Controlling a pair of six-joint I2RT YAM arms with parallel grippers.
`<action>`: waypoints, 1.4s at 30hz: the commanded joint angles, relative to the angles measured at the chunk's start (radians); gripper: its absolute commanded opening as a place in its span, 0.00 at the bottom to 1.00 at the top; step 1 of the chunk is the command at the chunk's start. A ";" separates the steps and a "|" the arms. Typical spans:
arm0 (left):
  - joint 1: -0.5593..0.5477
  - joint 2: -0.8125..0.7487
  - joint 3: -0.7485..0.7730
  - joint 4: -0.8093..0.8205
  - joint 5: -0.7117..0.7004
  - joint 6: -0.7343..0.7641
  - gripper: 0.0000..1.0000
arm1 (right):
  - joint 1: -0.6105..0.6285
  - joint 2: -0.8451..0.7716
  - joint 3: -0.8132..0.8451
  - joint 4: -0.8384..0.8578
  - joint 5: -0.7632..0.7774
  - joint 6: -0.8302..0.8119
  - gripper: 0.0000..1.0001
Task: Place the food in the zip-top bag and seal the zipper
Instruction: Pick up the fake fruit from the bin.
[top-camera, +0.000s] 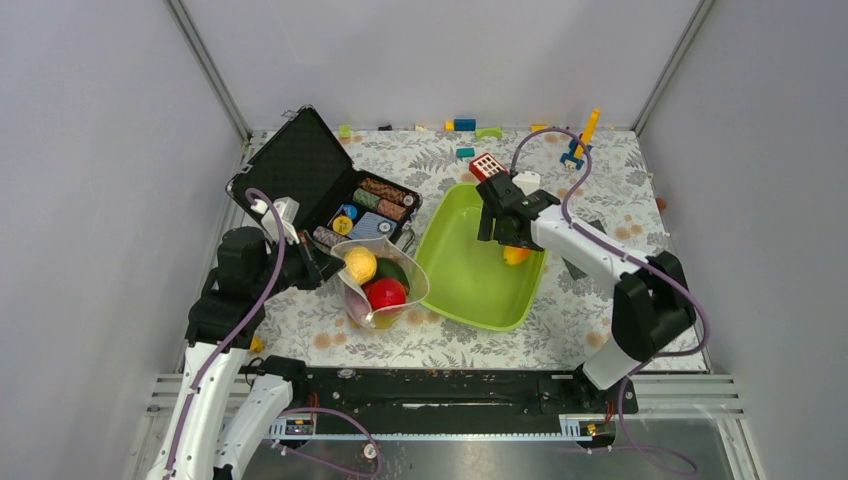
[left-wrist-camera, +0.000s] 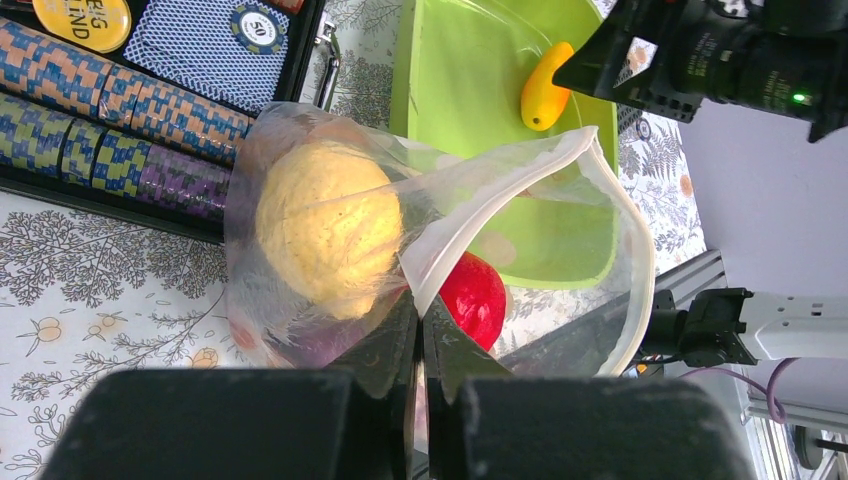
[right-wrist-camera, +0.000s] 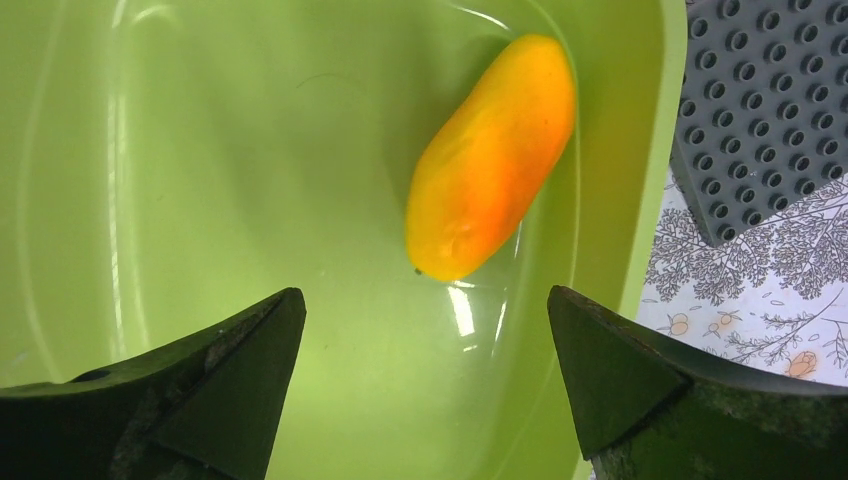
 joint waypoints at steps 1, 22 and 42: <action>0.010 0.002 0.024 0.047 0.017 0.013 0.02 | -0.022 0.075 0.070 -0.059 0.115 0.101 1.00; 0.016 0.017 0.016 0.049 0.024 0.010 0.01 | -0.103 0.262 0.039 0.073 0.006 0.140 1.00; 0.020 0.010 0.012 0.058 0.069 0.012 0.00 | -0.109 0.115 -0.115 0.256 -0.044 0.061 0.28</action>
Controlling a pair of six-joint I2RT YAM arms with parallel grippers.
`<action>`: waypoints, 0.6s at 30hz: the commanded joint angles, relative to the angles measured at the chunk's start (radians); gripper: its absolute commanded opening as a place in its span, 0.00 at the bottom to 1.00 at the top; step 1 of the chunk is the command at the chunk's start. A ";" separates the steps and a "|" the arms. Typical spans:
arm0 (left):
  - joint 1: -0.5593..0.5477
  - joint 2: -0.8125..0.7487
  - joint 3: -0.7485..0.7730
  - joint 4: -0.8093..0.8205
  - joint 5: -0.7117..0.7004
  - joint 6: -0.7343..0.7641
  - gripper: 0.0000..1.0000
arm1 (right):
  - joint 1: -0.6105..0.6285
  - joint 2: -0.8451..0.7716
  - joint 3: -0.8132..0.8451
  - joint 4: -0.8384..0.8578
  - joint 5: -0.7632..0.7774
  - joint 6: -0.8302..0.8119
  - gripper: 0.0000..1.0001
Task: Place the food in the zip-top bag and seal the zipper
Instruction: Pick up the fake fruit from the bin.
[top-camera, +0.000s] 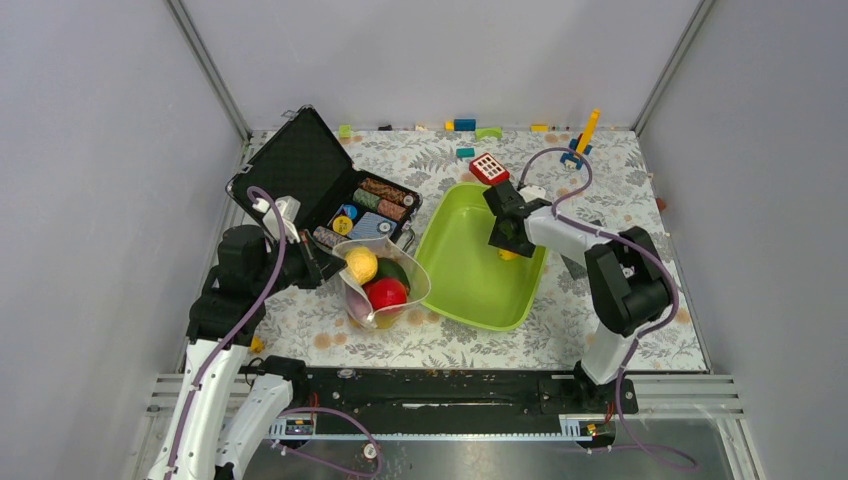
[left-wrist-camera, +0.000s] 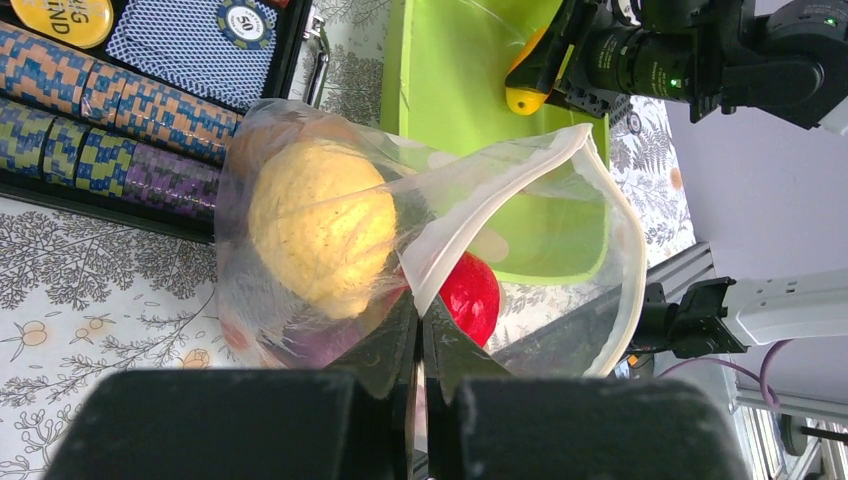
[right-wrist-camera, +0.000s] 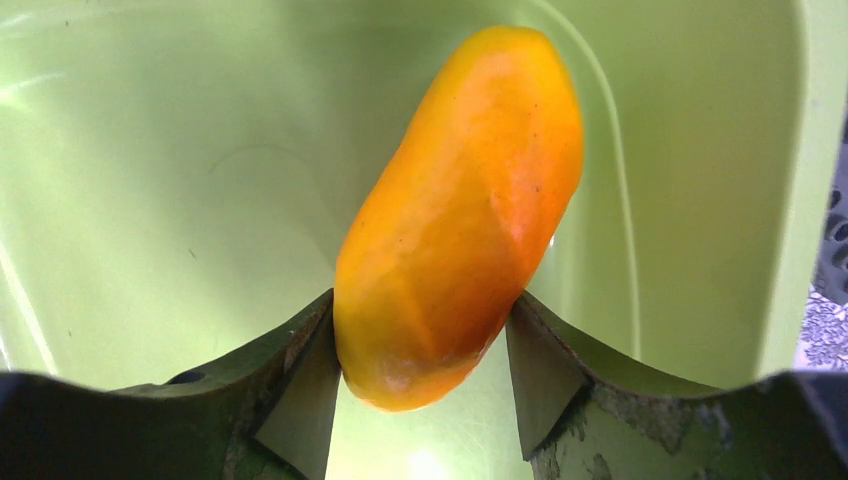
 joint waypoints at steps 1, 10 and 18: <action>0.008 -0.004 0.011 0.055 0.031 0.009 0.01 | -0.007 -0.119 -0.056 0.081 -0.039 -0.064 0.26; 0.010 -0.002 0.010 0.055 0.028 0.010 0.01 | -0.007 -0.313 -0.179 0.238 -0.261 -0.243 0.14; 0.015 0.000 0.008 0.055 0.024 0.011 0.01 | -0.005 -0.514 -0.247 0.385 -0.571 -0.375 0.14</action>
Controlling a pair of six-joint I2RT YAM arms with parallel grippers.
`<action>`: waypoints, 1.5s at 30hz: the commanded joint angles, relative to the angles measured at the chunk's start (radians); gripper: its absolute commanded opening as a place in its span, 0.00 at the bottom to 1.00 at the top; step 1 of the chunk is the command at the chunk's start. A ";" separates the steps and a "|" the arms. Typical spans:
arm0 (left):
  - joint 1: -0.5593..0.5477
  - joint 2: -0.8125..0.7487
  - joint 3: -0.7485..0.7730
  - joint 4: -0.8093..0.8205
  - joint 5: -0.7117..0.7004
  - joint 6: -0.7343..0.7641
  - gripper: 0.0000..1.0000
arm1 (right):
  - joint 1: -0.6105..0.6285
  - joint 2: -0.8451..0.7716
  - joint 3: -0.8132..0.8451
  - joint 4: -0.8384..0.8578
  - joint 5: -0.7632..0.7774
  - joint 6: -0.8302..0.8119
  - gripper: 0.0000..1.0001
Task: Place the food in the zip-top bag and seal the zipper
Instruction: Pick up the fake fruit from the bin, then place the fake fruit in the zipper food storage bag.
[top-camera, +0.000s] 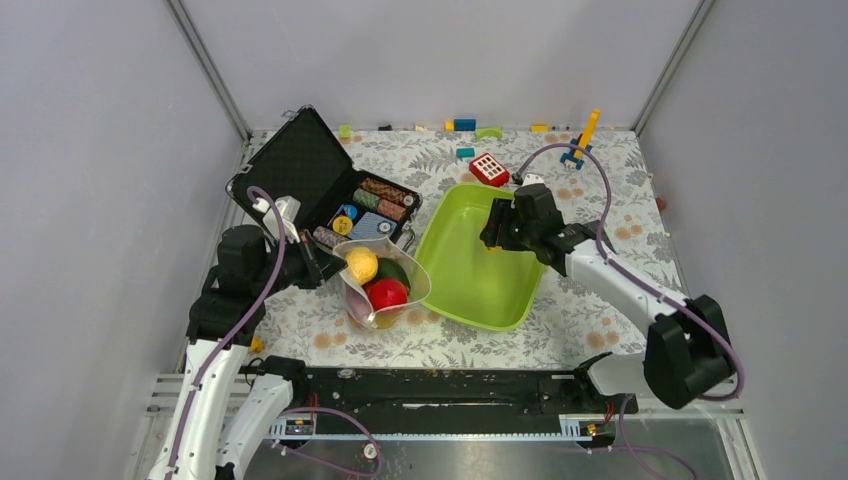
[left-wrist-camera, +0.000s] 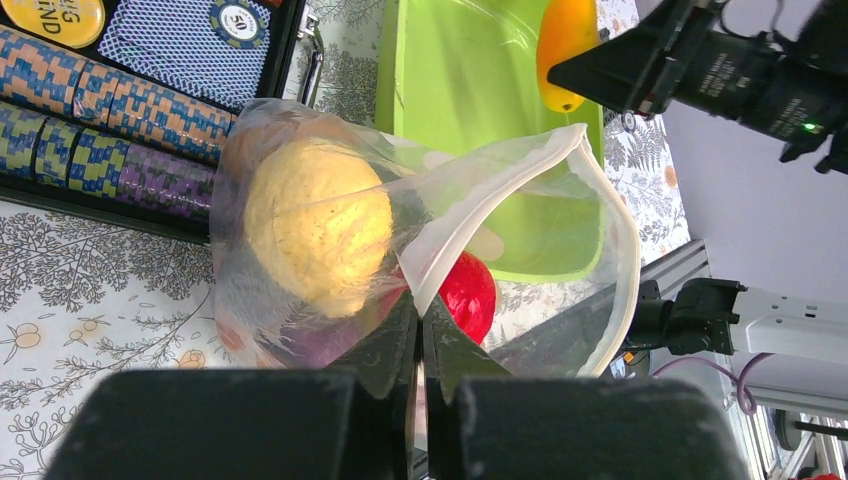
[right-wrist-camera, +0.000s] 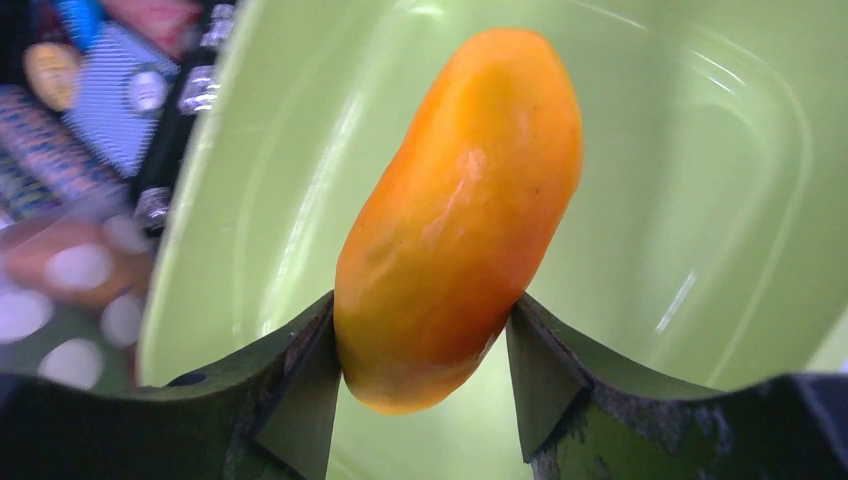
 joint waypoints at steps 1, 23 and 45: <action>0.010 0.001 0.010 0.053 0.011 0.011 0.01 | -0.003 -0.122 -0.006 0.130 -0.265 -0.117 0.14; 0.021 0.017 0.013 0.053 0.027 0.012 0.01 | 0.296 -0.008 0.421 -0.103 -1.011 -0.237 0.08; 0.029 0.010 0.007 0.075 0.154 0.030 0.01 | 0.388 0.408 0.912 -0.819 -0.800 -0.314 0.14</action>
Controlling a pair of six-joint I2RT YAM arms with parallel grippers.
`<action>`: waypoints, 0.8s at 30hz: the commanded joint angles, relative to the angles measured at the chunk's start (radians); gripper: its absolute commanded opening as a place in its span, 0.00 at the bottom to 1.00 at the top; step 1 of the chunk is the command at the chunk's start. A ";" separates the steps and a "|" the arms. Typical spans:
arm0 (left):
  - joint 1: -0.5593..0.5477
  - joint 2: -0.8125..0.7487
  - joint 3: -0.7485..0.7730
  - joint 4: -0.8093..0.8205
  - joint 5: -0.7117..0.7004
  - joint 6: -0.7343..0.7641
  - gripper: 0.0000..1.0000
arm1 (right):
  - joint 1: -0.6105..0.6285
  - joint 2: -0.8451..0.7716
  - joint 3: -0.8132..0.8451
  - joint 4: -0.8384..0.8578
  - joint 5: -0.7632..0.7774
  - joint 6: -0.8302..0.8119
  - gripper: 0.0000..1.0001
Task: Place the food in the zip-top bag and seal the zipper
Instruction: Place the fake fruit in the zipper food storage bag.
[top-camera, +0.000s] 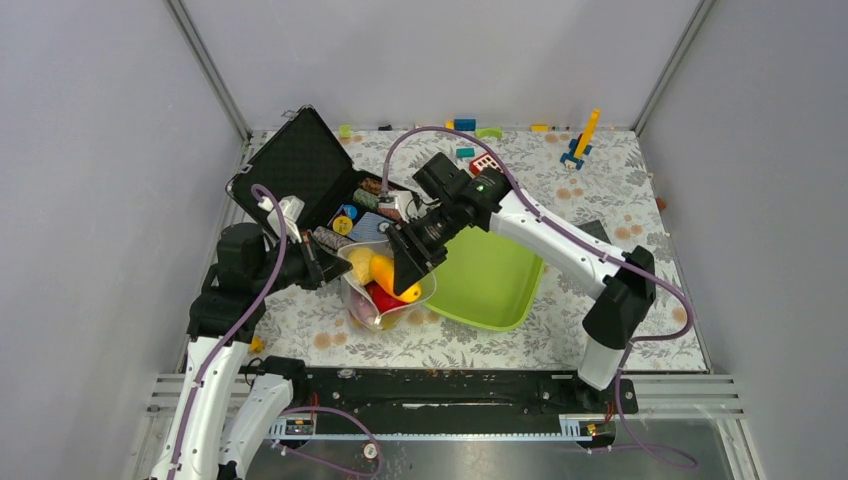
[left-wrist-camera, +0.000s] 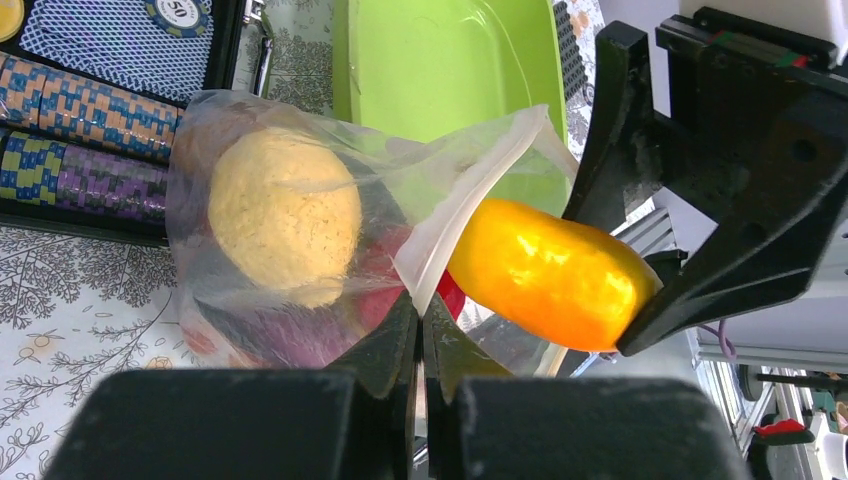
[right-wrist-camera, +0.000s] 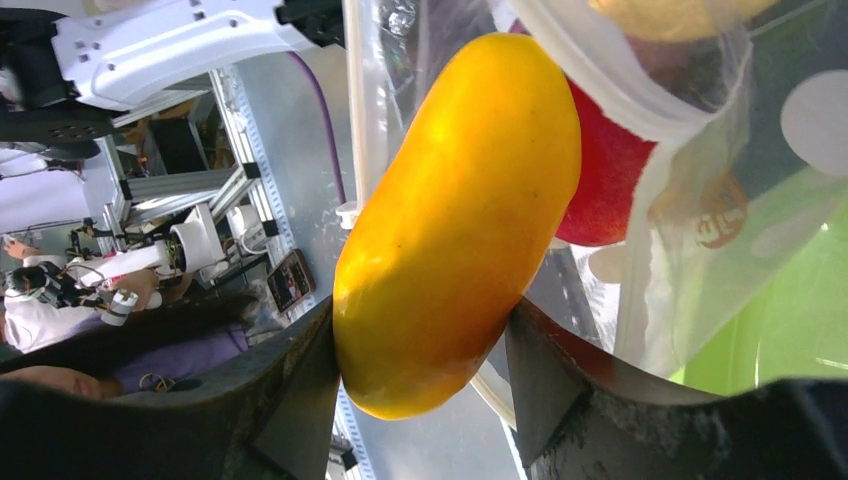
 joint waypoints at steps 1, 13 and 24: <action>0.008 -0.005 0.007 0.066 0.039 0.019 0.01 | 0.009 0.028 0.088 -0.113 0.085 0.021 0.15; 0.009 0.008 0.008 0.076 0.084 0.021 0.01 | 0.012 0.054 0.070 0.092 0.419 0.317 0.44; 0.016 0.019 0.004 0.078 0.087 0.016 0.01 | 0.099 -0.107 -0.170 0.346 0.845 0.523 0.53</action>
